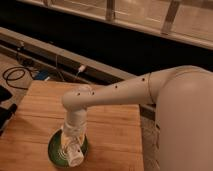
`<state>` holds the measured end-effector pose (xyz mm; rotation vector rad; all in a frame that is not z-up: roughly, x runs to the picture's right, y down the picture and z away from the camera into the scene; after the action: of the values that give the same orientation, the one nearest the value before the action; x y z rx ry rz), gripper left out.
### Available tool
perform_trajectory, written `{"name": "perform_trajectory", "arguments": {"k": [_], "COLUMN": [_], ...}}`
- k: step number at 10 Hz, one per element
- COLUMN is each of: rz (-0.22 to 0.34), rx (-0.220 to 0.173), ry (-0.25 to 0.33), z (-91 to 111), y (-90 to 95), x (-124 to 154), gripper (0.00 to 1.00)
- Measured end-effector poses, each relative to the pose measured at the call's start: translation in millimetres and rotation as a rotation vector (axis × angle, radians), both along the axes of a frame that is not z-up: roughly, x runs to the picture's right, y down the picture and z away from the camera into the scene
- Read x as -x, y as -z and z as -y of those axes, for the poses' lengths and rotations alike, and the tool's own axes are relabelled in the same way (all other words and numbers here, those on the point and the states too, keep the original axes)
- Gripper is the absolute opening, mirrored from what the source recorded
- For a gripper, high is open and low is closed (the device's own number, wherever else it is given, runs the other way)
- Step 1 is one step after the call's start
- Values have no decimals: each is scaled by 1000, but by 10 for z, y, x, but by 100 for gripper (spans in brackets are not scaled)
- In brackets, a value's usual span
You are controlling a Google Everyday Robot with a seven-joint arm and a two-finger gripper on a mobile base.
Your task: Place the bottle in the ceramic bowl
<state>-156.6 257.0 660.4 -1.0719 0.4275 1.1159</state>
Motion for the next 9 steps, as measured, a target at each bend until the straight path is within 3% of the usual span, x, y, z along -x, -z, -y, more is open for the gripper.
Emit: {"name": "perform_trajectory", "arguments": {"k": [9], "rz": [0], "rx": [0], "ry": [-1], "z": [2], "y": [-1], "x": [-3], "gripper": [80]}}
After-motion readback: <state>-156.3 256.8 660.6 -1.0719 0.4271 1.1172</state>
